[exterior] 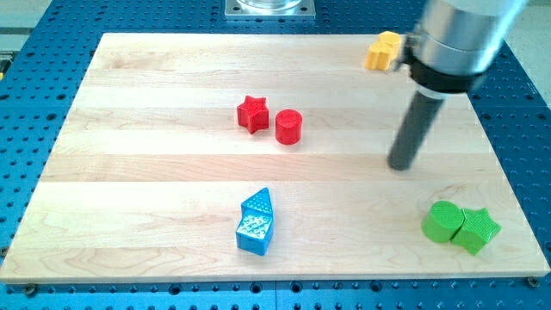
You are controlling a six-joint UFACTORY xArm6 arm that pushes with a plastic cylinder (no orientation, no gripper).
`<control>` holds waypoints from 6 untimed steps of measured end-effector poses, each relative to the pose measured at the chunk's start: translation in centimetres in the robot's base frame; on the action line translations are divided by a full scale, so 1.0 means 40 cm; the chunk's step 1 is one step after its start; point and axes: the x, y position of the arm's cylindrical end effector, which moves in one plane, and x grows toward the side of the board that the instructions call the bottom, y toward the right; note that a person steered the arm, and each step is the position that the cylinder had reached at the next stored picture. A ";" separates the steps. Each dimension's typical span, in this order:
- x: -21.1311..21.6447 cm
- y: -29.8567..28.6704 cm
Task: Separate the hexagon from the heart
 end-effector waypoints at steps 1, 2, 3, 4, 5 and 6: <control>-0.203 0.184; -0.440 0.262; -0.603 0.257; -0.634 0.157; -0.588 -0.036; -0.584 -0.250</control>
